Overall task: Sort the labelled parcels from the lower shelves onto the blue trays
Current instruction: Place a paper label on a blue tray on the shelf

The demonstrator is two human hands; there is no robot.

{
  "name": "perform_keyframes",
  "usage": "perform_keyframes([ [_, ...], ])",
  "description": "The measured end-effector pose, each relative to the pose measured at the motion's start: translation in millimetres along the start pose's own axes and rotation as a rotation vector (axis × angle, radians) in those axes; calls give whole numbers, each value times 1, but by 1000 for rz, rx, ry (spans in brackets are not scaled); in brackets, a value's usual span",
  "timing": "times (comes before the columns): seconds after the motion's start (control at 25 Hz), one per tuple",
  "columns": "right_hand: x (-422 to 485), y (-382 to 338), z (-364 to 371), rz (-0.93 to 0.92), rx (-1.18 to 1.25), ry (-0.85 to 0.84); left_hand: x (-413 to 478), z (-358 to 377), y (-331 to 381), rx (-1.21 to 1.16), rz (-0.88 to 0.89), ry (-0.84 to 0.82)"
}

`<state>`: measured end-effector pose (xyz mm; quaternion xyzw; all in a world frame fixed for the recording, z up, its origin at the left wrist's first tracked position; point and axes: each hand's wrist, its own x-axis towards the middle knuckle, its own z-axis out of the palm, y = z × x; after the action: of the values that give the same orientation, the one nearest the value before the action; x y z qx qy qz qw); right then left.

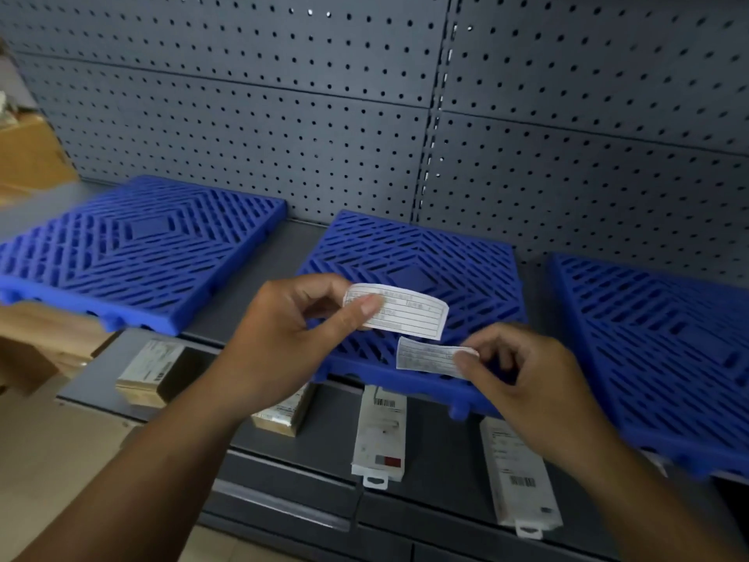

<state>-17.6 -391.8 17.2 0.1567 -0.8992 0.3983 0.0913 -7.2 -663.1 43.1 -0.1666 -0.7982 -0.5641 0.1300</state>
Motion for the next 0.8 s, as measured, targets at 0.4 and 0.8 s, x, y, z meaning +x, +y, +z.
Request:
perform_keyframes([
  [0.4, 5, -49, 11, -131, 124, 135, -3, -25, -9, -36, -9, -30],
  [0.8, 80, -173, 171, -158, 196, 99, -12, -201, -81, -22, -5, -25],
])
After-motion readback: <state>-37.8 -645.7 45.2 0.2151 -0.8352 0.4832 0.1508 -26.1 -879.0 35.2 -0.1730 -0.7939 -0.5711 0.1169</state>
